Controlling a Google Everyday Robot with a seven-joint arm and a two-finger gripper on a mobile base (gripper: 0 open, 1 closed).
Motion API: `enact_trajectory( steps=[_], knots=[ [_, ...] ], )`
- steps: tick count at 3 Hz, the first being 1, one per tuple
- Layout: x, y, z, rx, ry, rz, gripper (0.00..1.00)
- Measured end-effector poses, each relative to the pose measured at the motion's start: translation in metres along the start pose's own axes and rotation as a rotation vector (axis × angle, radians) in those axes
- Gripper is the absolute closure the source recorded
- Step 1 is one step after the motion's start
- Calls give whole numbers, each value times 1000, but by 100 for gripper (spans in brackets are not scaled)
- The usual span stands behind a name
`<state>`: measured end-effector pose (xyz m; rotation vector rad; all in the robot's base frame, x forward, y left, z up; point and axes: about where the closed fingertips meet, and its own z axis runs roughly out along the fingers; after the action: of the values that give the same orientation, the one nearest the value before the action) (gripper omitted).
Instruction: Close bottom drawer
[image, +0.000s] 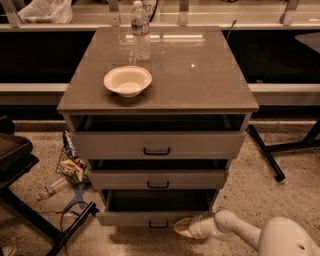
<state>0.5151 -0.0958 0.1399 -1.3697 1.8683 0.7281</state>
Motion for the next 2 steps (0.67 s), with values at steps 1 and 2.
enact_trajectory(
  steps=[1,2],
  knots=[
    [1,-11,5,2,-7,8,100],
    [1,-41,2,31,-19,13,100]
  ],
)
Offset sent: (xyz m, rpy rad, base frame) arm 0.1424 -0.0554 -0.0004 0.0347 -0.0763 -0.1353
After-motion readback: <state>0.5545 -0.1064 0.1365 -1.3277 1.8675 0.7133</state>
